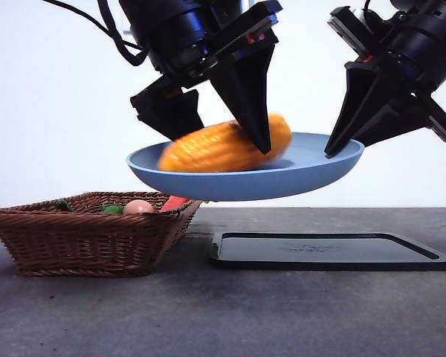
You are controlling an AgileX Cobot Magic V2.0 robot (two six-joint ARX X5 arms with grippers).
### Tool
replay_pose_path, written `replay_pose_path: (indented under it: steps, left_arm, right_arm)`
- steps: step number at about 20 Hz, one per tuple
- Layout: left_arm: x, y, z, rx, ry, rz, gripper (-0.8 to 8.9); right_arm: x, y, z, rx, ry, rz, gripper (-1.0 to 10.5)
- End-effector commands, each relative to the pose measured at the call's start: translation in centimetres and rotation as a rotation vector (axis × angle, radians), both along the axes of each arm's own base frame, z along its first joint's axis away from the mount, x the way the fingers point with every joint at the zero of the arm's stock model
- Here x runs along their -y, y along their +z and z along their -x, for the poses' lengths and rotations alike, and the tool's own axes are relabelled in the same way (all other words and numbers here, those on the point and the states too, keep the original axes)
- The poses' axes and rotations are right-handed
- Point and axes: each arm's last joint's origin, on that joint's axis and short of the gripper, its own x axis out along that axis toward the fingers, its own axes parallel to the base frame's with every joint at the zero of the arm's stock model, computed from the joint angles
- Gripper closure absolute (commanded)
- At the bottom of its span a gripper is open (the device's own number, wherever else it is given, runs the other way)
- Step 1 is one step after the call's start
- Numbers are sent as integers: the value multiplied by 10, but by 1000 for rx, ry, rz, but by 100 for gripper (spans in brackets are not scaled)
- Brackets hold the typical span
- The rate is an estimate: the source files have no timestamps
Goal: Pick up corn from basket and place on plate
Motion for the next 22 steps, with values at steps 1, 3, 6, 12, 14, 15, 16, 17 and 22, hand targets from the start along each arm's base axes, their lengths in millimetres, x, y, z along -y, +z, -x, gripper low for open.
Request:
replay_pose_path:
  steps: [1,3,6,12,14,15,16,17,22]
  left_arm:
    - [7,-4,-1,-3,-10,-18,418]
    - [7,-3,-1,-3,-10,-17,418]
    - [5,-2,1,-13,-10,-26,419]
    - [0,37,5,45,-16,29,418]
    - [-2,56,7,79,-25,55,418]
    - [-4,67,9,100,-31,67,418]
    - [-5,74,9,112,-34,77,419]
    - [-8,85,12,127,-38,88,419]
    - [-24,121,25,202,-40,153,419]
  right_arm:
    - [-4,6,-3,14,20,-41,944]
    - [-4,6,-3,12,19,-41,944]
    - [-3,6,-2,-2,18,-37,944]
    - [-3,5,-2,-8,17,-35,944]
    - [-3,4,-2,-12,16,-33,944]
    - [-2,4,-3,-15,11,-33,944]
    - [0,4,-4,-16,1,-35,944]
    - [4,4,-6,-17,-17,-37,944]
    - [31,-2,-19,-42,-134,-40,944]
